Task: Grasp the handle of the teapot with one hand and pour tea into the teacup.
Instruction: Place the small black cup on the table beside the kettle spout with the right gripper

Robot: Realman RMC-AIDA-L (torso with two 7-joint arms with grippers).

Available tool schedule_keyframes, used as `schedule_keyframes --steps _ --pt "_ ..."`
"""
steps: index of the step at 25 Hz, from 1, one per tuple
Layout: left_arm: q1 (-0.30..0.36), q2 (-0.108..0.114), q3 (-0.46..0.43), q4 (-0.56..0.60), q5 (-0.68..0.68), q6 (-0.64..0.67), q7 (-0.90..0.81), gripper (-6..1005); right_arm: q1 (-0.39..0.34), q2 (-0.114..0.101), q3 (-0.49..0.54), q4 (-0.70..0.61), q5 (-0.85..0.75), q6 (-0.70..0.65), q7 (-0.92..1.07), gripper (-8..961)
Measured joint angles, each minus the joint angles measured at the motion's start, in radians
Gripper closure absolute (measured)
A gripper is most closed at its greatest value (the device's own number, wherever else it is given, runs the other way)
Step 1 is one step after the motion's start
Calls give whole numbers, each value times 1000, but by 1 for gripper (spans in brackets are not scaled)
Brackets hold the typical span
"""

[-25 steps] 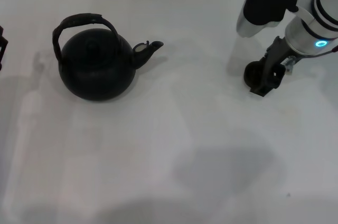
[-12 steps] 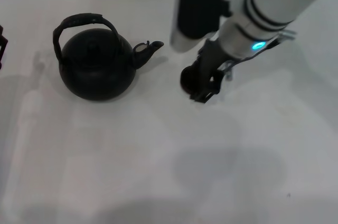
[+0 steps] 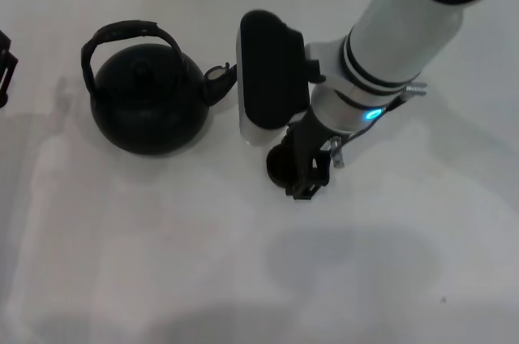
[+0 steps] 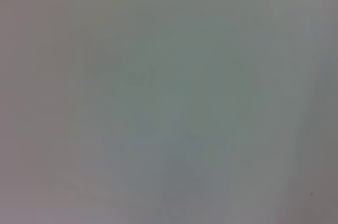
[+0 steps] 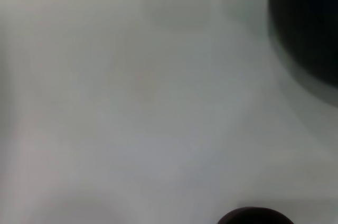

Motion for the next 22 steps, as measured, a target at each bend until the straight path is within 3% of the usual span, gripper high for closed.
schedule_keyframes --steps 22 --pt "-13 3 -4 -9 4 0 3 197 -17 0 -36 -38 -4 -16 -33 100"
